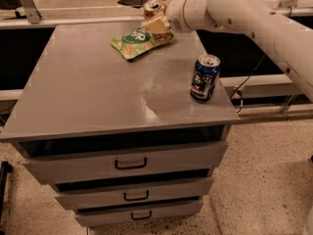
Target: Move orange can near green rice chip bag
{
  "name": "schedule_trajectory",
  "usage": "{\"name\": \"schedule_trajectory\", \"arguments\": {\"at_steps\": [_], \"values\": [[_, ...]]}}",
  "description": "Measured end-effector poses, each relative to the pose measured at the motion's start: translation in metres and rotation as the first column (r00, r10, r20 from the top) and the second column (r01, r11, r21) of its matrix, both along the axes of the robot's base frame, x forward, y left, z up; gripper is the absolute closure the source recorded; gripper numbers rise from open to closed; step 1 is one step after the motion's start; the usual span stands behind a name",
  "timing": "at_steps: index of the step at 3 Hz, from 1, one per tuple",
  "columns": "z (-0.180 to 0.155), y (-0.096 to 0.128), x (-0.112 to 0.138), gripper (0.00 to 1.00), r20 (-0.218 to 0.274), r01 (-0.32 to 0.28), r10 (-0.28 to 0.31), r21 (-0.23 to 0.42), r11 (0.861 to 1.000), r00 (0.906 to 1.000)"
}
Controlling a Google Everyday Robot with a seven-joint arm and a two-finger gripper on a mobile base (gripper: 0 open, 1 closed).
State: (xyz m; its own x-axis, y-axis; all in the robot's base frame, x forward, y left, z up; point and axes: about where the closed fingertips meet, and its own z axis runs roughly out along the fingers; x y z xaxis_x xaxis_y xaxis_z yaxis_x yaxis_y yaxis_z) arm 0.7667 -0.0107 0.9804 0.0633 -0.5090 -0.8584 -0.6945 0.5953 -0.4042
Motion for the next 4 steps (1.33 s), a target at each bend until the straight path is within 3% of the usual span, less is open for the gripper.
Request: {"name": "schedule_trajectory", "arguments": {"at_steps": [1, 3, 4], "values": [[-0.006, -0.003, 0.026, 0.82, -0.032, 0.013, -0.012, 0.048, 0.999, 0.9994], [-0.027, -0.007, 0.056, 0.36, -0.095, 0.022, -0.011, 0.118, 0.993, 0.9954], [-0.043, -0.008, 0.065, 0.04, -0.122, 0.032, -0.013, 0.155, 0.987, 0.9924]]}}
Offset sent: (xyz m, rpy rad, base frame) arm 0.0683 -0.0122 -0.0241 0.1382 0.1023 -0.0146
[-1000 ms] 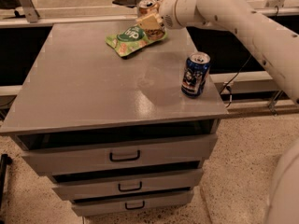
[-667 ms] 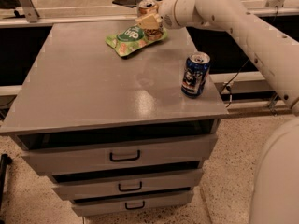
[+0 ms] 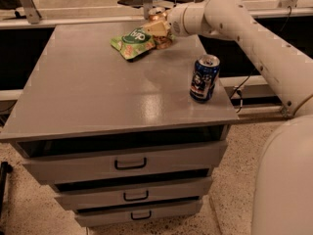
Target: Move orange can near green rice chip bag
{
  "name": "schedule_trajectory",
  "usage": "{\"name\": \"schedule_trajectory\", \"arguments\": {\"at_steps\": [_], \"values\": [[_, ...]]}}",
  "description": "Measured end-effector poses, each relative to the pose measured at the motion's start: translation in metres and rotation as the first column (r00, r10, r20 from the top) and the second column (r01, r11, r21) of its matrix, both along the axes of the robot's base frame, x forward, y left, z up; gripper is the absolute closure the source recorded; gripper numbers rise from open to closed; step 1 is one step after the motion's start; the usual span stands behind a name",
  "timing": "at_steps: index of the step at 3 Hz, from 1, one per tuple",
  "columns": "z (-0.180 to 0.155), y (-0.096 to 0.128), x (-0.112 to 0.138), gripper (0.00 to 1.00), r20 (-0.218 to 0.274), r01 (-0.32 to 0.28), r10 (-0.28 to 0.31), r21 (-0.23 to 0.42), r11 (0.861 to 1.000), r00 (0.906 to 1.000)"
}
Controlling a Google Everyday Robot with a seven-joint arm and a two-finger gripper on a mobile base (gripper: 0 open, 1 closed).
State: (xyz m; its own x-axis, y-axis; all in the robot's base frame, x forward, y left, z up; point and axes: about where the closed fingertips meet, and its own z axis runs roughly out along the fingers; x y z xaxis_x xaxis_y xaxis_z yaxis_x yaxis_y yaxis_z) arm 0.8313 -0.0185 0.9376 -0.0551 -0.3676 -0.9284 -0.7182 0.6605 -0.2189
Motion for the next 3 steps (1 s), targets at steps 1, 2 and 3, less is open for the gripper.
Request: {"name": "schedule_trajectory", "arguments": {"at_steps": [1, 2, 3], "values": [[-0.008, 0.000, 0.003, 0.00, -0.014, 0.004, -0.003, 0.021, 1.000, 0.9999], [-0.016, 0.000, 0.002, 0.00, -0.028, 0.006, -0.005, 0.038, 0.999, 0.9996], [-0.020, -0.001, -0.001, 0.00, -0.035, 0.011, -0.009, 0.049, 0.999, 0.9994]]}}
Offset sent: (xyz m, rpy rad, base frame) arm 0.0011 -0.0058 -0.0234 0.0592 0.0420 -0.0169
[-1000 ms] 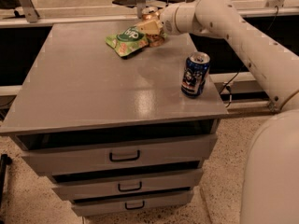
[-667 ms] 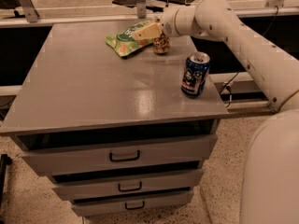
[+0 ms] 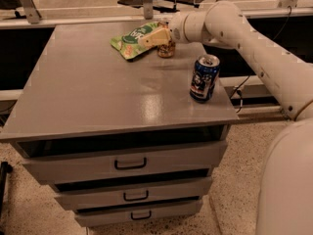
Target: Move orange can near green rice chip bag
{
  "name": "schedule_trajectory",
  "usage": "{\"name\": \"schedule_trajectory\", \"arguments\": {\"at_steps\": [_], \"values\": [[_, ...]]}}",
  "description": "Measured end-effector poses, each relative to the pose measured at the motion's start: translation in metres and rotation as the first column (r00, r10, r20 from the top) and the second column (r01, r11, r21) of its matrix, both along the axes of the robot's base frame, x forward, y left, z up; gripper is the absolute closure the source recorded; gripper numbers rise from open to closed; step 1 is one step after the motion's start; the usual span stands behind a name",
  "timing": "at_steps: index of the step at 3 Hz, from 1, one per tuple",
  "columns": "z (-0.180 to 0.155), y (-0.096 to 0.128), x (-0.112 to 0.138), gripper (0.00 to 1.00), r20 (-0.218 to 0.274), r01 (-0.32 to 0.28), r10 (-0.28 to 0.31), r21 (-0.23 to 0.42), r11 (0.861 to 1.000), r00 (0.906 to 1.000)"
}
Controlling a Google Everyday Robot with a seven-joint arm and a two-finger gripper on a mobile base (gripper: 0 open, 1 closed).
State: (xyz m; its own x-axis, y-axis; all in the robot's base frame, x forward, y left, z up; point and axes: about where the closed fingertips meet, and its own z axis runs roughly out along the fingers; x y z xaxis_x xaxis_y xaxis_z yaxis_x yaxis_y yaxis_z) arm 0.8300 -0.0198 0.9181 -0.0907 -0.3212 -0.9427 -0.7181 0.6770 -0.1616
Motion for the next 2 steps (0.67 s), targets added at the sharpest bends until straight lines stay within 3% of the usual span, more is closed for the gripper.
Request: {"name": "schedule_trajectory", "arguments": {"at_steps": [1, 2], "values": [[0.018, -0.025, -0.018, 0.00, 0.028, 0.014, -0.014, -0.007, 1.000, 0.9995], [0.046, -0.069, -0.048, 0.00, 0.074, 0.057, -0.055, -0.019, 0.998, 0.9957]]}}
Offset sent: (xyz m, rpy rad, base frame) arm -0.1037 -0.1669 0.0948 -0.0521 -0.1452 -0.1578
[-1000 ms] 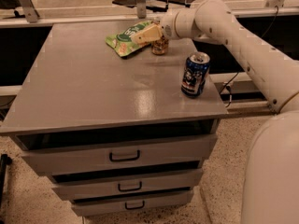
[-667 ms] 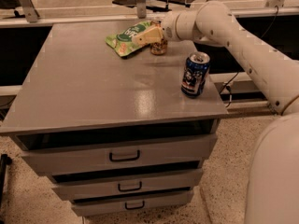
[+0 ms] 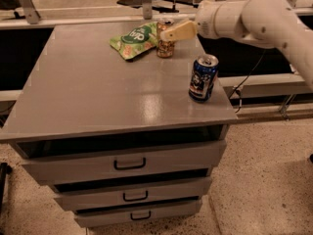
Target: Move orange can near green rice chip bag
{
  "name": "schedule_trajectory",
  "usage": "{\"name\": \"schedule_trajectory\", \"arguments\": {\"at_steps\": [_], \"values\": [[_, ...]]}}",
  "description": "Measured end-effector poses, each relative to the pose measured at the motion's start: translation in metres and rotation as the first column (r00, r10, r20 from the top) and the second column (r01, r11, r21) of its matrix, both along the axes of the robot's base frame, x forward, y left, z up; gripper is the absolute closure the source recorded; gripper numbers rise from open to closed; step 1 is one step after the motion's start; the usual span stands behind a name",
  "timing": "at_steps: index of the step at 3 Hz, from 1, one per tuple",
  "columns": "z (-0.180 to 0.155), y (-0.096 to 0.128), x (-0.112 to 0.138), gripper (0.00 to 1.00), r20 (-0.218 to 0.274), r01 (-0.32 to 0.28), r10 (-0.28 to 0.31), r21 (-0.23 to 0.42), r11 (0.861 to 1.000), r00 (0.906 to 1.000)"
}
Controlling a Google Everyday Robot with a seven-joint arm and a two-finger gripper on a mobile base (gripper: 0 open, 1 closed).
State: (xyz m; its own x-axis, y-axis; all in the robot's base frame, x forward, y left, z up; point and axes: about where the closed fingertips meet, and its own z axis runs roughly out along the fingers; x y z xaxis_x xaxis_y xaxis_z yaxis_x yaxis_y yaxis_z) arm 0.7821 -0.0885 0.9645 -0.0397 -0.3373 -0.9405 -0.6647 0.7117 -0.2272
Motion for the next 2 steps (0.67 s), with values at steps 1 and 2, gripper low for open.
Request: {"name": "schedule_trajectory", "arguments": {"at_steps": [1, 2], "values": [[0.0051, -0.0268, -0.0079, 0.00, 0.007, 0.033, -0.033, -0.004, 0.999, 0.9994], [0.0050, -0.0265, -0.0079, 0.00, 0.007, 0.032, -0.032, -0.004, 0.999, 0.9995]]}}
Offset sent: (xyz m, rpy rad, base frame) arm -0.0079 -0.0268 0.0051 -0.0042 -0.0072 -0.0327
